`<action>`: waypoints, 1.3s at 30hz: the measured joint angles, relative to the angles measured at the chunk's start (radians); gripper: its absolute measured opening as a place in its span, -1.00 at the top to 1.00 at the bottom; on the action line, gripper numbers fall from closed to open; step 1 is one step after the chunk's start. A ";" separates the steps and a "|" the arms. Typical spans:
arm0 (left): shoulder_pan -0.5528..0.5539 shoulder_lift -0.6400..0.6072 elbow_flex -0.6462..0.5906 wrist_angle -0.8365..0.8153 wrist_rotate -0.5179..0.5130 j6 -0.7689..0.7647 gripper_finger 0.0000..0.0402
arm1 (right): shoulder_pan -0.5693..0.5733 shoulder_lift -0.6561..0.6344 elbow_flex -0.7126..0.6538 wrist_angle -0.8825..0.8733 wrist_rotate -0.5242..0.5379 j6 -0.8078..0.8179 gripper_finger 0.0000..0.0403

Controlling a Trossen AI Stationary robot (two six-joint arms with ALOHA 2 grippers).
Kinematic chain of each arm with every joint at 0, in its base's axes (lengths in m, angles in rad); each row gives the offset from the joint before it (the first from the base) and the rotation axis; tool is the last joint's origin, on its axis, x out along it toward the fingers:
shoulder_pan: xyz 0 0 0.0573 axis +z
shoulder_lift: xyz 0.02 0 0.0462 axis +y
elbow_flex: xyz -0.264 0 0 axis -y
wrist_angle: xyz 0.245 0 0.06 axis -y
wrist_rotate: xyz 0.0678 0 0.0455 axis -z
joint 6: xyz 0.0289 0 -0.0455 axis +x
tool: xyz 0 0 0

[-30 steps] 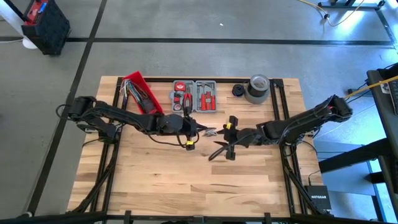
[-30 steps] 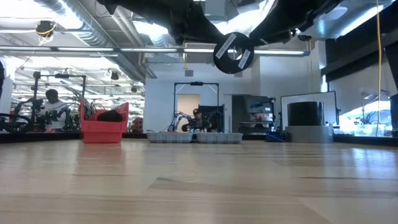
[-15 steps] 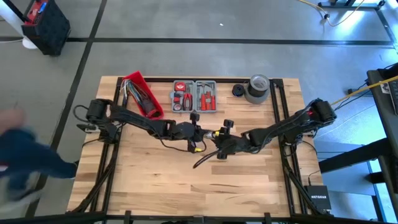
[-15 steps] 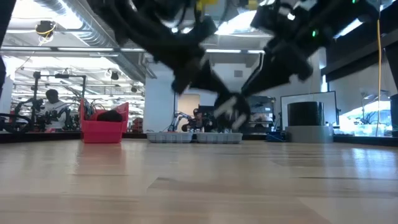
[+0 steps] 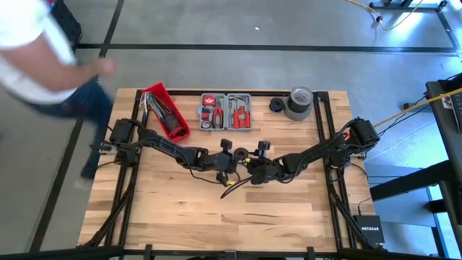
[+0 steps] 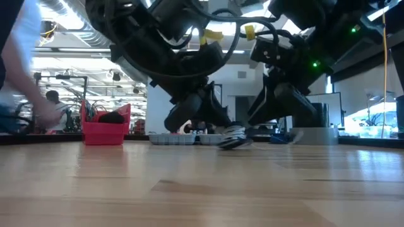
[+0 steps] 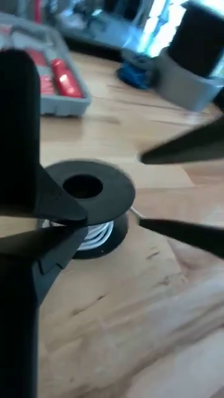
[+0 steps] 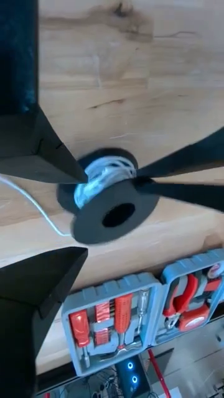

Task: Coil cords
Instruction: Coil the white wire into the spool

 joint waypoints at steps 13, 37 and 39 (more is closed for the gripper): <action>-0.048 -0.062 0.074 -0.183 -0.001 -0.141 0.32 | 0.001 -0.103 -0.024 -0.162 -0.079 0.059 0.10; 0.167 -0.052 0.075 -0.170 0.287 -0.493 0.47 | -0.302 -0.126 -0.268 0.380 -0.385 -0.102 0.10; 0.174 -0.052 0.069 -0.161 0.285 -0.491 0.48 | -0.302 -0.126 -0.268 0.382 -0.387 -0.088 0.10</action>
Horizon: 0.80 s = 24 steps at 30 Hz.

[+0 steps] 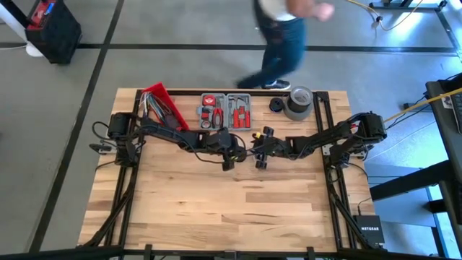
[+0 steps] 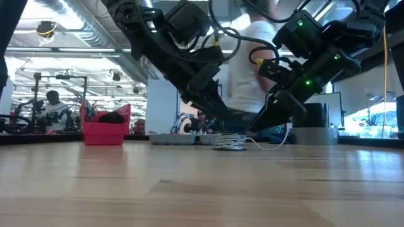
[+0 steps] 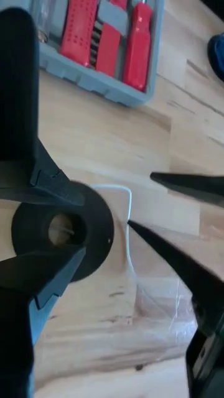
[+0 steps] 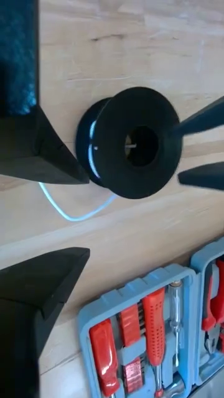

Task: Coil cords
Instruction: Coil the white wire into the spool

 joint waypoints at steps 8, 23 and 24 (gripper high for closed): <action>0.008 0.000 0.000 0.009 -0.001 -0.005 0.49 | 0.000 0.000 0.000 0.016 0.002 0.012 0.10; -0.057 0.000 0.017 -0.003 -0.011 0.142 0.49 | 0.000 0.108 0.000 0.026 0.078 0.036 0.10; -0.077 0.000 0.023 -0.001 -0.024 0.186 0.49 | 0.000 0.109 0.000 0.024 0.080 0.036 0.10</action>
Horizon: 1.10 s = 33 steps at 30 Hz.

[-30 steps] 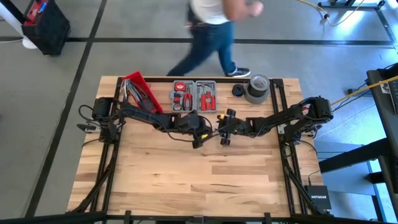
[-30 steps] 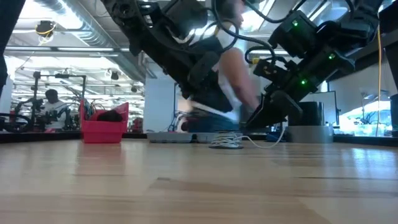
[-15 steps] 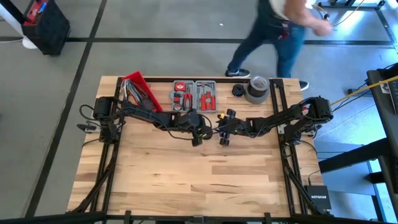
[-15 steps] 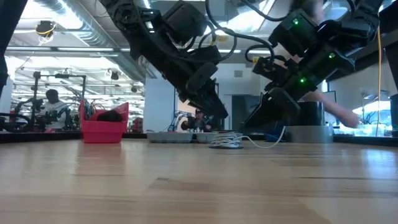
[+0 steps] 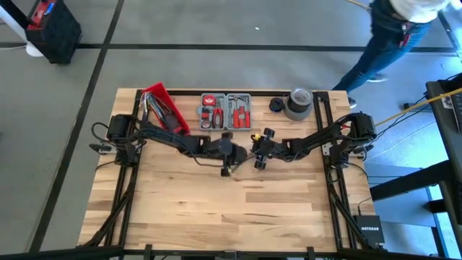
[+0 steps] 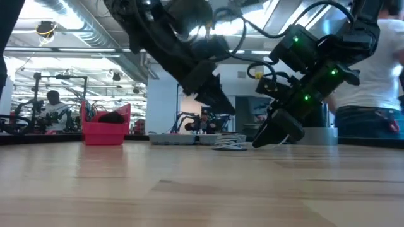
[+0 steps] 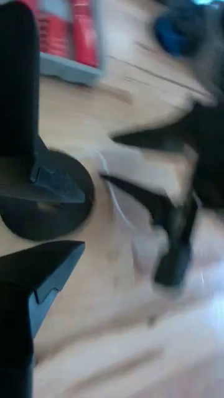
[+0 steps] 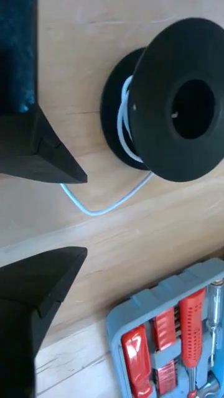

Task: Coil cords
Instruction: Coil the white wire into the spool

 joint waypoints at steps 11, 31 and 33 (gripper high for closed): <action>-0.145 0.000 -0.064 -0.042 -0.367 0.291 0.49 | 0.000 0.000 0.000 -0.002 0.000 0.009 0.10; -0.134 0.138 -0.075 0.198 -0.509 0.514 0.49 | 0.000 0.000 0.000 0.013 -0.010 0.011 0.10; -0.126 0.138 -0.075 0.197 -0.498 0.510 0.50 | 0.000 0.000 0.000 0.013 -0.016 0.014 0.10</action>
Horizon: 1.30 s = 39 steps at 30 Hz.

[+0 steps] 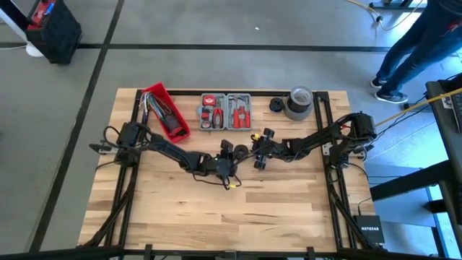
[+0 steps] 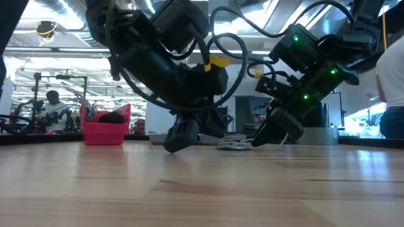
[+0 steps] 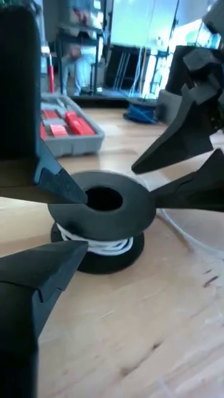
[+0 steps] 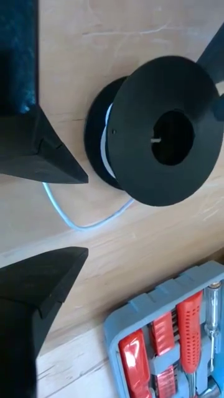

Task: Coil cords
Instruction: Coil the white wire into the spool

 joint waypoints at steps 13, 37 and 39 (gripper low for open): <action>0.015 -0.007 0.000 0.004 0.037 -0.001 0.95 | 0.001 -0.031 0.003 -0.060 -0.026 -0.001 0.10; 0.061 -0.455 0.000 0.139 0.101 -0.360 0.99 | 0.098 -0.505 0.029 0.040 -0.052 -0.148 0.10; 0.061 -0.454 0.000 0.155 0.087 -0.373 0.99 | 0.098 -0.488 0.030 0.106 -0.038 -0.158 0.10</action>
